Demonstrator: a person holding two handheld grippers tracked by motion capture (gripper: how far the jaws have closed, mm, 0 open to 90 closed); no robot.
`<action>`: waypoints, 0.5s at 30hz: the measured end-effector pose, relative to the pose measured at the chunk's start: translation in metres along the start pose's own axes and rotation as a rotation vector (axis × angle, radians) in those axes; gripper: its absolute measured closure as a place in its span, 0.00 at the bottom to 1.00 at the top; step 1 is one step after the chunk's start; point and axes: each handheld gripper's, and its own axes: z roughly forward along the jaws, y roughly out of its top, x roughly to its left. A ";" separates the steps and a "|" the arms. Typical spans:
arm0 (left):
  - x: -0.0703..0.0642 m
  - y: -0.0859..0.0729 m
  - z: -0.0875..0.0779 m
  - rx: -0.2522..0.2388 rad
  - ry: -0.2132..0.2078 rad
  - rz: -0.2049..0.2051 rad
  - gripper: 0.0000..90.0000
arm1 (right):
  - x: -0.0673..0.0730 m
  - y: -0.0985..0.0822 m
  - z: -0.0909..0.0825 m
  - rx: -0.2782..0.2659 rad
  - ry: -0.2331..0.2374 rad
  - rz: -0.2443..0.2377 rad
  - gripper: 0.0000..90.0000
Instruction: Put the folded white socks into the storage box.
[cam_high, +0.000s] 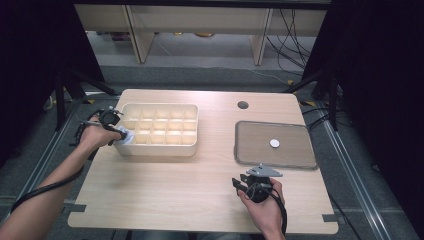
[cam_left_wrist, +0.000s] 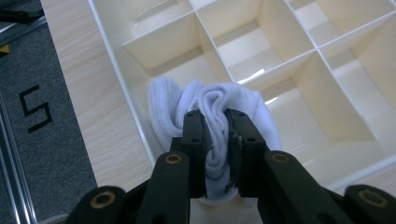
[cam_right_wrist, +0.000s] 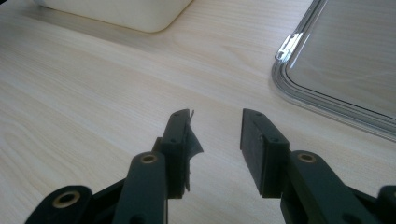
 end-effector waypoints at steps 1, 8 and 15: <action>-0.001 0.000 0.001 -0.004 0.000 -0.010 0.86 | 0.000 0.000 0.000 0.000 0.000 -0.001 0.71; -0.002 0.001 0.004 0.007 0.004 -0.008 0.87 | 0.000 -0.001 0.000 -0.002 0.002 -0.006 0.71; -0.004 0.001 0.007 0.014 0.012 -0.002 0.87 | 0.000 0.000 0.000 -0.001 0.002 -0.008 0.71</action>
